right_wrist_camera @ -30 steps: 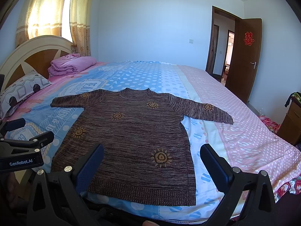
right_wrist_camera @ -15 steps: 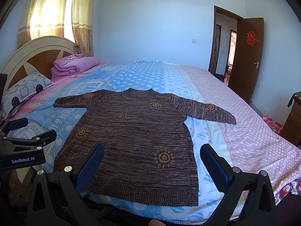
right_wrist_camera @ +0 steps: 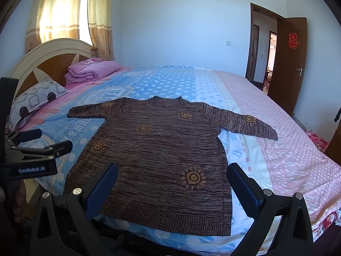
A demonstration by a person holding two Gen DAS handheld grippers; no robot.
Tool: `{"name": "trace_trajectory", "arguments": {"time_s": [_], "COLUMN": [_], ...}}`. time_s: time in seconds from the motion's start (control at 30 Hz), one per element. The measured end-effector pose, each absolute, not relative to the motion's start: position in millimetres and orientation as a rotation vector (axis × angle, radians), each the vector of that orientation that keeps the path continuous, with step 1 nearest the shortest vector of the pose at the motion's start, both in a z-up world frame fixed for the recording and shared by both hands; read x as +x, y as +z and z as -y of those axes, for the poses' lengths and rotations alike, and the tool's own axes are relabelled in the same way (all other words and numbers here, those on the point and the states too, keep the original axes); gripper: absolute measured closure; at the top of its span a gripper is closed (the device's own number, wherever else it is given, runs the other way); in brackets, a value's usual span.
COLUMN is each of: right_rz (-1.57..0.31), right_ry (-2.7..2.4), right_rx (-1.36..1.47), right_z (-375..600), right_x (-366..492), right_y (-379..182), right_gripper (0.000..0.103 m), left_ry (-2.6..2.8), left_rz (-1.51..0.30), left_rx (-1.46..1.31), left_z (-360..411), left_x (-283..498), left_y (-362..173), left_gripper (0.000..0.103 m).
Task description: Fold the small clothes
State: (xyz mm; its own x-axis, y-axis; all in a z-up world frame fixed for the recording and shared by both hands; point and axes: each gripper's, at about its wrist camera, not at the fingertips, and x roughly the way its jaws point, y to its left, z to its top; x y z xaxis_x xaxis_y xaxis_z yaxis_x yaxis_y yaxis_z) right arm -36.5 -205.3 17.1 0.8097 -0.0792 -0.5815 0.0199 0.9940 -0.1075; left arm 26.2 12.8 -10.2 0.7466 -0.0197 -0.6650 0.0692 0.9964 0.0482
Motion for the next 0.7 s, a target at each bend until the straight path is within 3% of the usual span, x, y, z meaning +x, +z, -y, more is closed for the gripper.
{"name": "trace_trajectory", "arguments": {"time_s": [0.37,0.7], "right_rz": [-0.689,-0.734], "right_ry": [-0.098,-0.223], "right_rx": [-0.049,0.125], "right_z": [256.0,359.6], "right_x": [5.7,52.7], "right_y": [-7.5,-33.1], "right_gripper": [0.001,0.001], "left_ry": [0.003,0.128], "left_rz": [-0.722,-0.685], "left_rx": [0.116,0.161], "left_z": [-16.0,-17.1], "left_x": [81.8,138.5], "left_y": [-30.6,-46.8], "left_gripper": [0.000,0.000]}}
